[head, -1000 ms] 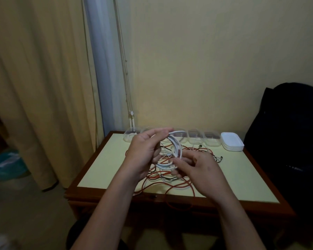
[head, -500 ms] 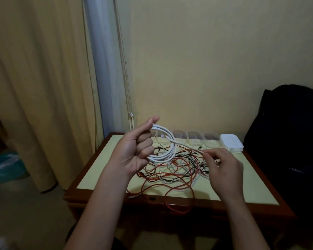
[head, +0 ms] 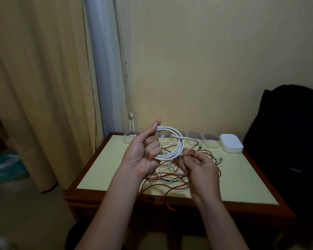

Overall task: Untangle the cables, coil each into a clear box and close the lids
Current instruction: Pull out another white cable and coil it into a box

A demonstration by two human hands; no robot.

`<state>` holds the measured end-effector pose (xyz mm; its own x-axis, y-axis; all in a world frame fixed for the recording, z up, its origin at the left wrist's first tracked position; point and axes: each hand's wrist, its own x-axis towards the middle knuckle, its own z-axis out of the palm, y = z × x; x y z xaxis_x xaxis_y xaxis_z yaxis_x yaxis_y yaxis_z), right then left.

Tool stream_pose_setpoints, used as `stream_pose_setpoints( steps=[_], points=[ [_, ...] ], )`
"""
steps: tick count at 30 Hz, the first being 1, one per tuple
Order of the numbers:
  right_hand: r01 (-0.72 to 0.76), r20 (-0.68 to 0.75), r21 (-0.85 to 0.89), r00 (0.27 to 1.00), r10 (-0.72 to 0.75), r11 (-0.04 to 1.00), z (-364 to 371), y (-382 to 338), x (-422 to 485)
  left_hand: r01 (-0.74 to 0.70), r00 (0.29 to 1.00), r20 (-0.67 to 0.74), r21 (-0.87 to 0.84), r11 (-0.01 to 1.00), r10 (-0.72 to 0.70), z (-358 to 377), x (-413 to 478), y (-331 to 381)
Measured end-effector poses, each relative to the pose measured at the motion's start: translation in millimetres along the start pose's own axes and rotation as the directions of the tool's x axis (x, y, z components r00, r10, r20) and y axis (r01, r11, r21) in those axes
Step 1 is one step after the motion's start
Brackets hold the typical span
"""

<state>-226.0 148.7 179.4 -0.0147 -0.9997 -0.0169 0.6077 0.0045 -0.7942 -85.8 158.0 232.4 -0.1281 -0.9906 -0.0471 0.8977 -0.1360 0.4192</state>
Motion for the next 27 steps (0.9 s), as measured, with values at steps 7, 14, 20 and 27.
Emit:
stream_pose_setpoints(
  steps=[7, 14, 20, 27],
  points=[
    [-0.046, 0.053, 0.197, 0.998, 0.036, 0.979, 17, -7, -12, -0.008, 0.999, -0.052, 0.015, 1.000, 0.009, 1, 3, -4],
    [-0.175, 0.295, -0.042, 0.939, 0.180, 0.984, 17, -7, -18, -0.089, 0.986, -0.130, 0.120, 0.989, 0.105, -3, 8, -7],
    [-0.346, 0.408, 0.093, 0.868, 0.281, 0.934, 18, -13, -23, -0.243, 0.938, -0.162, 0.327, 0.913, 0.308, -6, 11, -10],
    [-0.292, 0.309, -0.142, 0.895, 0.323, 0.946, 0, -21, -3, -0.120, 0.980, -0.069, 0.543, 0.831, 0.187, -18, 10, -11]
  ],
)
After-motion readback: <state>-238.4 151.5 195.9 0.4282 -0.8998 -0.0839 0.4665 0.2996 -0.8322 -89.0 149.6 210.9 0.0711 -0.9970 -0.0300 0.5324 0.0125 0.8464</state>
